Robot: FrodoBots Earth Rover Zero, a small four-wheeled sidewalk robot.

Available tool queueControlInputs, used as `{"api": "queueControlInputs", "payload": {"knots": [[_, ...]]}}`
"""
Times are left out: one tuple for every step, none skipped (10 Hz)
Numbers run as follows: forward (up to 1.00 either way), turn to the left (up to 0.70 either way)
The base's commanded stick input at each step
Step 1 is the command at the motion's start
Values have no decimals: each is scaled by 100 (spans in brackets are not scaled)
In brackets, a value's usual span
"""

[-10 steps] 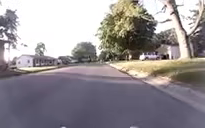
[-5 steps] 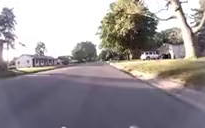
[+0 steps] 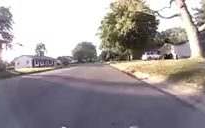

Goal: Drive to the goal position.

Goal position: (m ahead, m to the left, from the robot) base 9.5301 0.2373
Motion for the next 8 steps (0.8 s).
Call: {"api": "queueControlInputs", "payload": {"knots": [[100,15],[100,21],[100,4],[100,1],[100,0],[100,0],[100,0],[100,0]]}}
